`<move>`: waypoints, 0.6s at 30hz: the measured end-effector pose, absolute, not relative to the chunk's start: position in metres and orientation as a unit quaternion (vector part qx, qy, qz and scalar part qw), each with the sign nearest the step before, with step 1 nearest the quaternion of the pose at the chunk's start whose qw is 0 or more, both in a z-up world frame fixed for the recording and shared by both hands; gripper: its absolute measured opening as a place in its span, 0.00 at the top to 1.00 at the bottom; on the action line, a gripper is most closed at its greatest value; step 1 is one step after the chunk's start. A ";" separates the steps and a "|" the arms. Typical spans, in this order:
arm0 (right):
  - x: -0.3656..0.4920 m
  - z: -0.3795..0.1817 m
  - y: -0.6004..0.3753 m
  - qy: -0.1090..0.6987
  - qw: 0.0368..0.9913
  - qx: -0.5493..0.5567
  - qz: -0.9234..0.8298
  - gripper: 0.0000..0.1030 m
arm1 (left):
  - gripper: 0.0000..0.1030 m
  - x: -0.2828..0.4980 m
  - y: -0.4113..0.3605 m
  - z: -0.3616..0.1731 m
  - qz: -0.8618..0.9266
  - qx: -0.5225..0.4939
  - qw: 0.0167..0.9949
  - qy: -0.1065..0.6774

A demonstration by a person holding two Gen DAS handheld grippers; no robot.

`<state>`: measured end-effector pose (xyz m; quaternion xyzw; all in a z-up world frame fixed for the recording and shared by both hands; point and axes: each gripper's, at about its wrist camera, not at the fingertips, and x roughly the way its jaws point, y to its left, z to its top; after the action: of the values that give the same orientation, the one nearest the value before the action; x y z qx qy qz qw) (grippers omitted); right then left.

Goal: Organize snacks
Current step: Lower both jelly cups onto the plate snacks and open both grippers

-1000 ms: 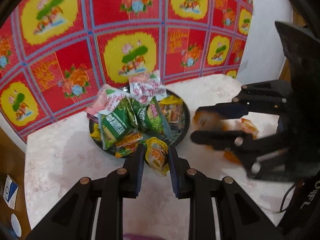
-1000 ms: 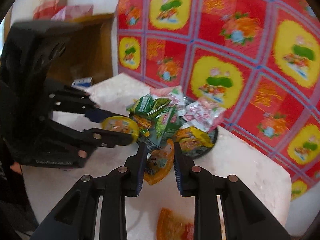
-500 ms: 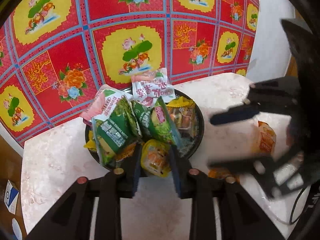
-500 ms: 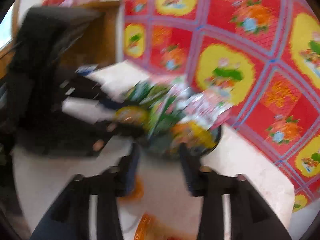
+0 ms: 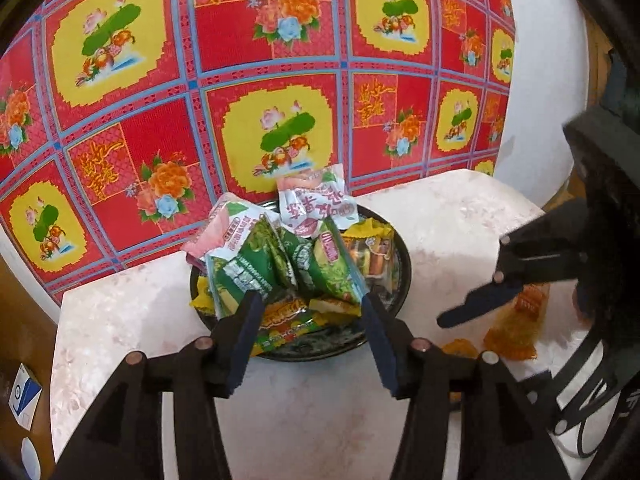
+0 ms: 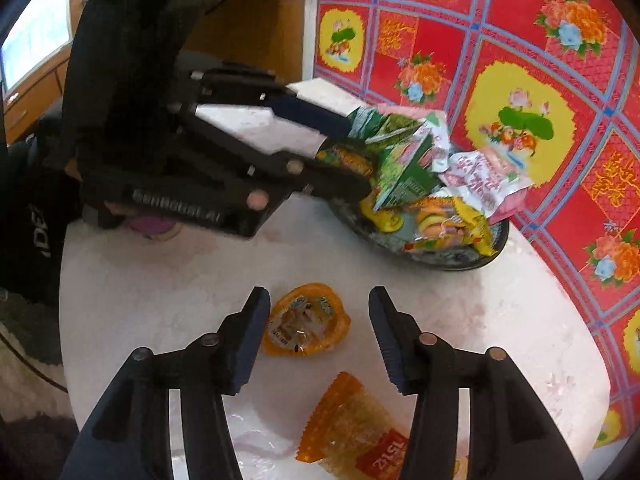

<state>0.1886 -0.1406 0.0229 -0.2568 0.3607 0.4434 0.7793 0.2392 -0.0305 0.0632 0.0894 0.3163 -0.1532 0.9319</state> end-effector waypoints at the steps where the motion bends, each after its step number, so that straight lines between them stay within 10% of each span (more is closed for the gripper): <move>1: 0.187 0.021 -0.139 0.364 0.777 -0.262 0.443 0.52 | 0.47 0.240 -0.030 0.063 -0.152 0.089 0.931 0.319; 3: 0.185 0.018 -0.135 0.369 0.769 -0.264 0.450 0.74 | 0.47 0.240 -0.029 0.062 -0.155 0.087 0.929 0.324; 18: 0.244 0.039 -0.156 0.343 0.869 -0.120 0.337 0.77 | 0.47 0.237 -0.031 0.061 -0.170 0.091 0.920 0.342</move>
<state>0.2437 -0.1557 0.0393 -0.1201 0.3426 0.3368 0.8688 0.2367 -0.0314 0.0608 0.0911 0.3420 -0.1699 0.9197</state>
